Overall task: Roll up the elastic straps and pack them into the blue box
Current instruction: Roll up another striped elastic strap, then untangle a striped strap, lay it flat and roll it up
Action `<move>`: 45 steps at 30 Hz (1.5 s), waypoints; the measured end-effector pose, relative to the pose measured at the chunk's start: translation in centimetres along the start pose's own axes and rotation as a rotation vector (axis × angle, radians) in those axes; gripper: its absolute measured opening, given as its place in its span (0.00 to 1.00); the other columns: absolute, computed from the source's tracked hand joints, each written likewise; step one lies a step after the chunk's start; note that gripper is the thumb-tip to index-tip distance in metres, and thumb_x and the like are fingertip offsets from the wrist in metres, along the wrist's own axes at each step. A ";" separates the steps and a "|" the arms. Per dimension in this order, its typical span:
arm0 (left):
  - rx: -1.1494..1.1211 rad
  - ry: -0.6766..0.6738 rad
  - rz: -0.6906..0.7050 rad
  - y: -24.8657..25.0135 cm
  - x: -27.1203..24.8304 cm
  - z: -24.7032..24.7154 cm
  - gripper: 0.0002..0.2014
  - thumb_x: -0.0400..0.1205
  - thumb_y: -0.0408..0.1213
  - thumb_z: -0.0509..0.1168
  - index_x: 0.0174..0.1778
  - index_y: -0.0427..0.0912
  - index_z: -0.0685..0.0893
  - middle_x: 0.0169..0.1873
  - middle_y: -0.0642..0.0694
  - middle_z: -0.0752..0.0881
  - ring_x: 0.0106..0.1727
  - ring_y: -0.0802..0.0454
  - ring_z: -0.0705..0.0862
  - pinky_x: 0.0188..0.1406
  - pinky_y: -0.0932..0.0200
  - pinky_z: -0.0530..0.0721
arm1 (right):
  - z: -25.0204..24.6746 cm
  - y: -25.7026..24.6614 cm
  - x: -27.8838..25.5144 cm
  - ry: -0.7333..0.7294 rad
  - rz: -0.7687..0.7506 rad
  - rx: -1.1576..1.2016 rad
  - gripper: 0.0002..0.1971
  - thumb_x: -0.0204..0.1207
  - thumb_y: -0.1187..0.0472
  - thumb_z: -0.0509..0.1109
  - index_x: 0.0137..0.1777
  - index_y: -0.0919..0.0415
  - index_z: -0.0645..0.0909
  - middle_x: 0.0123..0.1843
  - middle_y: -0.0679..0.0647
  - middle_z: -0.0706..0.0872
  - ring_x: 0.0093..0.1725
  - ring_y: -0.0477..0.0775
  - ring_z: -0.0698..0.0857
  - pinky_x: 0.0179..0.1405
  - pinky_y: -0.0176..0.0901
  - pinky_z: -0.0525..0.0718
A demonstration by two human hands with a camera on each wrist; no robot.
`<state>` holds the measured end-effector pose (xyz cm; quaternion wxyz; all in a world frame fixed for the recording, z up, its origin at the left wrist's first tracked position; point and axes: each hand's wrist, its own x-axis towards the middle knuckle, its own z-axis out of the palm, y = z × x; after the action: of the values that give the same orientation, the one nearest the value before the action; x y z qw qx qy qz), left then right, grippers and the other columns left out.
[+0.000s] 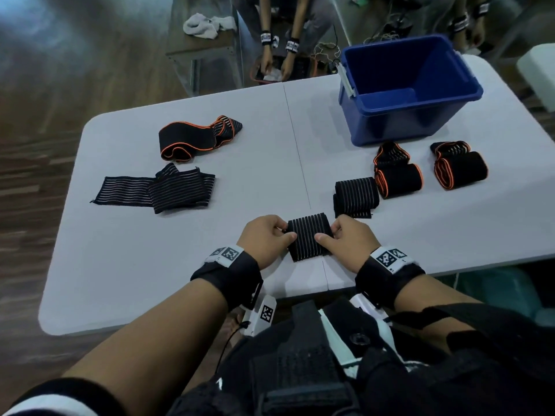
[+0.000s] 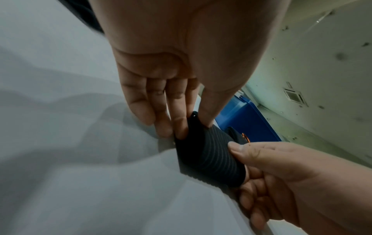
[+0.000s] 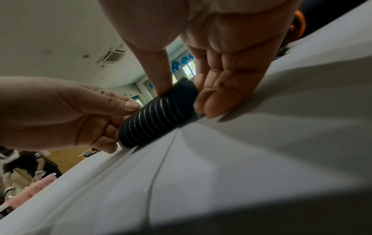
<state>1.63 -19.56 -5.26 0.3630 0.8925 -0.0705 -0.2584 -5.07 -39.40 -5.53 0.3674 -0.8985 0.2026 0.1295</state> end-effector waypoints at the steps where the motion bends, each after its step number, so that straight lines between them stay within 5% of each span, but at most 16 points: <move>1: 0.045 -0.020 0.024 0.5 0.1 0.2 0.08 0.81 0.48 0.71 0.48 0.48 0.87 0.38 0.52 0.91 0.44 0.54 0.89 0.50 0.53 0.88 | -0.3 0.6 -0.4 0.004 0.016 -0.007 0.16 0.75 0.43 0.73 0.44 0.54 0.75 0.41 0.50 0.84 0.41 0.50 0.83 0.38 0.45 0.81; 5: 0.256 -0.045 0.156 3.4 0.8 0.8 0.09 0.83 0.50 0.68 0.45 0.48 0.87 0.39 0.54 0.89 0.45 0.54 0.86 0.46 0.56 0.83 | -2.2 3.4 -1.8 0.031 0.088 -0.004 0.15 0.73 0.43 0.75 0.43 0.53 0.77 0.41 0.48 0.84 0.41 0.48 0.82 0.35 0.42 0.77; 8: 0.281 0.019 0.260 5.7 2.1 1.5 0.10 0.82 0.50 0.68 0.53 0.50 0.83 0.43 0.54 0.86 0.46 0.54 0.83 0.43 0.58 0.76 | -4.0 6.1 -2.7 0.086 0.149 0.015 0.16 0.72 0.43 0.75 0.45 0.55 0.79 0.40 0.49 0.85 0.41 0.50 0.82 0.36 0.42 0.77; 15: 0.434 0.029 0.471 10.3 6.5 4.4 0.23 0.79 0.48 0.72 0.71 0.51 0.81 0.65 0.46 0.80 0.65 0.43 0.79 0.69 0.49 0.77 | -9.2 13.0 -4.3 0.283 0.336 0.070 0.14 0.72 0.44 0.76 0.40 0.53 0.79 0.37 0.47 0.84 0.37 0.47 0.81 0.29 0.38 0.69; 21: 0.465 0.030 0.433 10.7 7.7 5.5 0.24 0.78 0.48 0.74 0.69 0.49 0.82 0.62 0.47 0.82 0.64 0.42 0.80 0.67 0.45 0.80 | -13.9 17.7 -2.6 0.434 0.443 0.163 0.10 0.71 0.47 0.76 0.40 0.51 0.81 0.40 0.50 0.88 0.40 0.54 0.86 0.37 0.42 0.80; 26: 0.433 0.051 0.402 10.4 7.1 5.8 0.23 0.76 0.44 0.76 0.68 0.47 0.84 0.63 0.47 0.83 0.63 0.44 0.82 0.67 0.49 0.80 | -17.2 19.8 0.0 0.563 0.490 0.321 0.06 0.70 0.55 0.79 0.42 0.51 0.83 0.45 0.56 0.91 0.43 0.61 0.91 0.50 0.58 0.90; 30: 0.402 0.069 0.376 10.2 6.4 6.1 0.23 0.75 0.42 0.77 0.67 0.48 0.84 0.62 0.47 0.83 0.61 0.44 0.84 0.64 0.51 0.80 | -18.8 21.0 1.2 0.620 0.535 0.415 0.05 0.67 0.57 0.80 0.40 0.50 0.85 0.43 0.55 0.92 0.41 0.61 0.92 0.50 0.56 0.91; 38: 0.284 0.115 0.314 10.6 5.5 6.1 0.27 0.75 0.44 0.78 0.70 0.51 0.80 0.60 0.48 0.80 0.56 0.49 0.84 0.58 0.52 0.81 | -20.2 20.8 0.5 0.661 0.508 0.368 0.16 0.74 0.54 0.75 0.59 0.59 0.83 0.53 0.52 0.84 0.52 0.57 0.84 0.56 0.45 0.81; 45: 0.153 0.190 0.228 8.4 4.0 3.9 0.24 0.75 0.47 0.79 0.65 0.52 0.81 0.54 0.50 0.82 0.45 0.57 0.84 0.45 0.58 0.78 | -20.0 14.2 1.0 0.562 0.294 0.266 0.09 0.72 0.54 0.73 0.49 0.54 0.83 0.49 0.50 0.86 0.49 0.55 0.84 0.51 0.45 0.81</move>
<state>3.54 -29.30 -3.48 0.3261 0.9241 -0.1562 -0.1237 -8.98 -63.08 -0.63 0.3883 -0.8046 0.4383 -0.0992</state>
